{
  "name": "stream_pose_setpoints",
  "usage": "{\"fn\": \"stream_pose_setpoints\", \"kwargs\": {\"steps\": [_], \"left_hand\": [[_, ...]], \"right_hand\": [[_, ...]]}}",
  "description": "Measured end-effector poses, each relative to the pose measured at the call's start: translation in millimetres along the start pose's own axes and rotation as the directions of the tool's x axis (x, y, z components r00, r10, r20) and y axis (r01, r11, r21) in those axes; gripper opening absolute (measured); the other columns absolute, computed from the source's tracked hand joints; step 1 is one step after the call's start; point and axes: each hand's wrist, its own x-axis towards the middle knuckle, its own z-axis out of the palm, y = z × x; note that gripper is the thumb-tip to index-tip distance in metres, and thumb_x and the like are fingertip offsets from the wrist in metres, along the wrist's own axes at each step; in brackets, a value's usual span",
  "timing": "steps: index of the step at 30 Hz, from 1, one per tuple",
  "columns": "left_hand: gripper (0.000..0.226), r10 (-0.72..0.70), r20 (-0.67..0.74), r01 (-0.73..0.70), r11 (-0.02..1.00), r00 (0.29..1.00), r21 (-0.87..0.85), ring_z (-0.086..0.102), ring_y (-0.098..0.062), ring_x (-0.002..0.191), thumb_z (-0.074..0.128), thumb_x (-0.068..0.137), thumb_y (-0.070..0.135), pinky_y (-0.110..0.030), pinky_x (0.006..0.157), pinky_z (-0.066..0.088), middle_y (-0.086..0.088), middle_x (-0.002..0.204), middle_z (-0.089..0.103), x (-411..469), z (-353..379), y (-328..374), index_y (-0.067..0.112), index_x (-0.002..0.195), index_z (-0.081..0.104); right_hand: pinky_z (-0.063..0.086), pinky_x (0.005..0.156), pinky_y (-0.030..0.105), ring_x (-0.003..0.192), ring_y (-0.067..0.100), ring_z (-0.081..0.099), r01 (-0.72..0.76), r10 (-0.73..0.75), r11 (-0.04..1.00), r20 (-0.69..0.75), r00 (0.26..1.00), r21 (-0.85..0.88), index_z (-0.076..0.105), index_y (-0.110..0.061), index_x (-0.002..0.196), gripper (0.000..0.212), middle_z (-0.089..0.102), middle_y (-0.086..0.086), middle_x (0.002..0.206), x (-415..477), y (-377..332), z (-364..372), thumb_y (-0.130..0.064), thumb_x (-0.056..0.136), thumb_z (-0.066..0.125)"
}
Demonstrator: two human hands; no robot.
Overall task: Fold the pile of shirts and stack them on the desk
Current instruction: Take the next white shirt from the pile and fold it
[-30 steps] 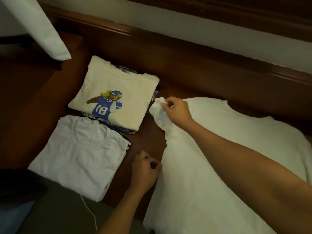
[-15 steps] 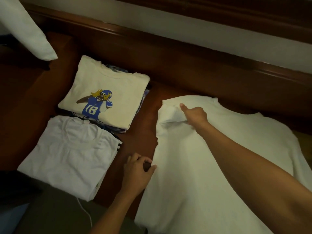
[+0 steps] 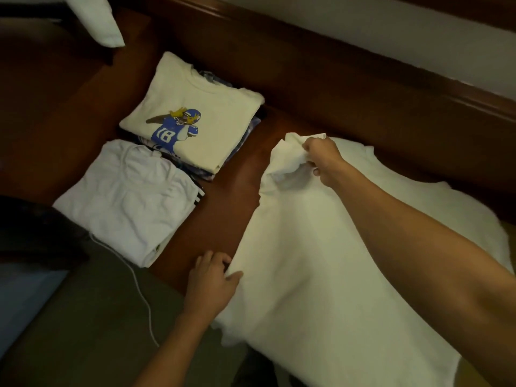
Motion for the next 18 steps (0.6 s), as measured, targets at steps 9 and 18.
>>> {"fn": "stream_pose_setpoints", "kwargs": {"steps": [9,18], "left_hand": [[0.022,-0.12,-0.017,0.119,0.993,0.993,-0.023,0.052,-0.012,0.105,0.062,0.095,0.047,-0.035,0.09,0.054,0.01,0.11,0.051,-37.3,9.8,-16.6,0.029,0.107,0.06],[0.014,-0.112,0.0,0.111,0.988,0.994,-0.109,0.055,-0.008,0.094,0.062,0.097,0.04,-0.033,0.085,0.056,0.011,0.103,0.054,-31.9,4.2,-20.8,0.029,0.105,0.06]], "right_hand": [[0.051,0.08,0.031,0.095,0.022,0.058,-0.106,0.097,0.993,-0.156,0.983,-0.054,0.056,-0.01,0.124,0.03,0.061,0.01,0.117,-0.1,20.2,-36.4,-0.022,0.096,0.061],[0.046,0.086,0.032,0.105,0.029,0.055,-0.126,0.077,0.909,-0.137,0.988,-0.398,0.056,-0.002,0.12,0.033,0.057,0.015,0.118,-15.1,43.1,-38.2,-0.021,0.096,0.068]]}}
